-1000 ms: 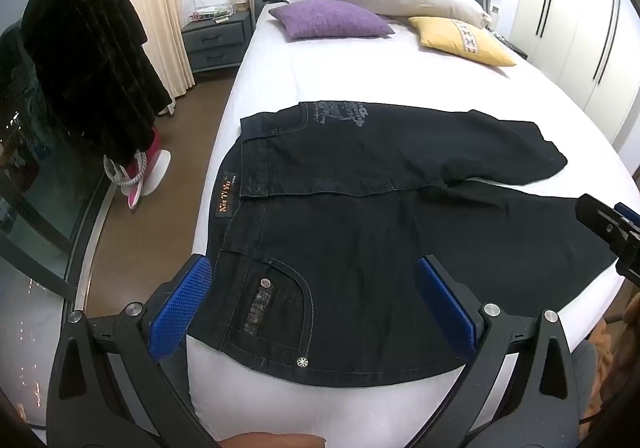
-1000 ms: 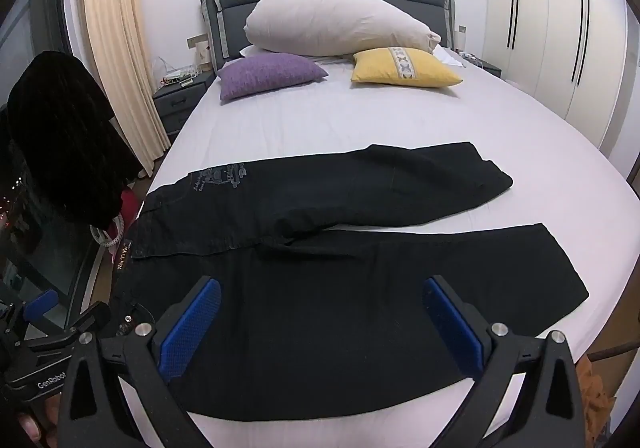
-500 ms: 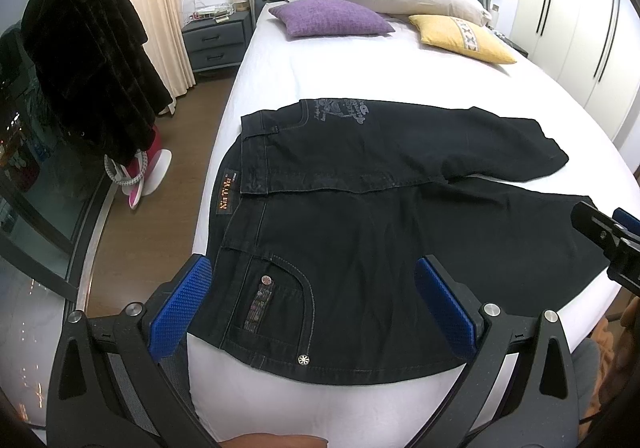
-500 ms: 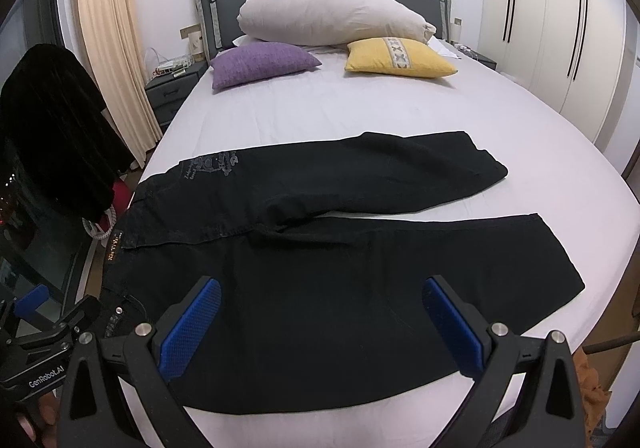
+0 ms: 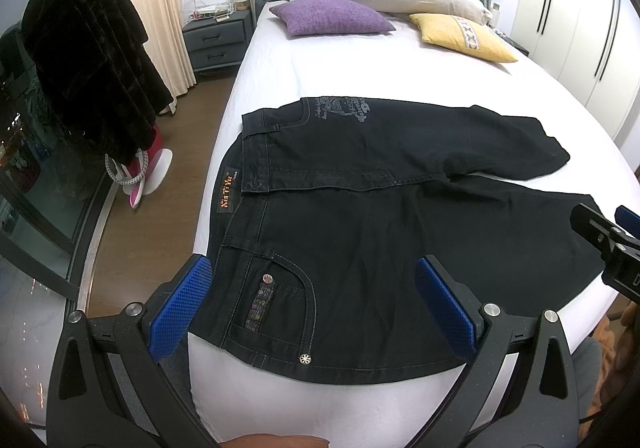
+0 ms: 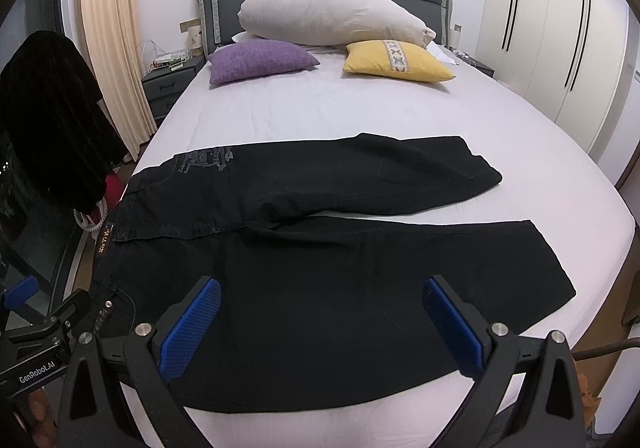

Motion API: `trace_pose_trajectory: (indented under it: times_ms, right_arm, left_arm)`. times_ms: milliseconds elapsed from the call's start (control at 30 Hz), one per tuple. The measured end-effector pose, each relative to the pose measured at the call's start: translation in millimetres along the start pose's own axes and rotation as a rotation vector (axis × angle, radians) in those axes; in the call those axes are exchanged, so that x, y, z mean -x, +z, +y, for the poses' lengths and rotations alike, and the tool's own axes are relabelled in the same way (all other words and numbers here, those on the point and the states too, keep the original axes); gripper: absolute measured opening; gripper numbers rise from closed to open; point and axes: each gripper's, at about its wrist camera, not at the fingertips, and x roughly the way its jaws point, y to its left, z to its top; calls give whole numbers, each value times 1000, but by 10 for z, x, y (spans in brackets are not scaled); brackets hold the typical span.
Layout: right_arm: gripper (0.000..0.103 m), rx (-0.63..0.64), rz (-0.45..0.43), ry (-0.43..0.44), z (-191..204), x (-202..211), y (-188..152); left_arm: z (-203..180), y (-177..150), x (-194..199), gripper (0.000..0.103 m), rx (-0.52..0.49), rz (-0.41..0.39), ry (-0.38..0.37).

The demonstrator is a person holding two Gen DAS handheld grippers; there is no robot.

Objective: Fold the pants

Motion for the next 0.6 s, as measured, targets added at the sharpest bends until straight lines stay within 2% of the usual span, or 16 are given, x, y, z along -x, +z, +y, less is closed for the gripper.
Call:
trace_pose_trajectory:
  times_ms: [600]
  right_arm:
    - [103,5,5,-1,13,-23,-24]
  left_arm:
    - [34,-150,-112,103,-5,6,-2]
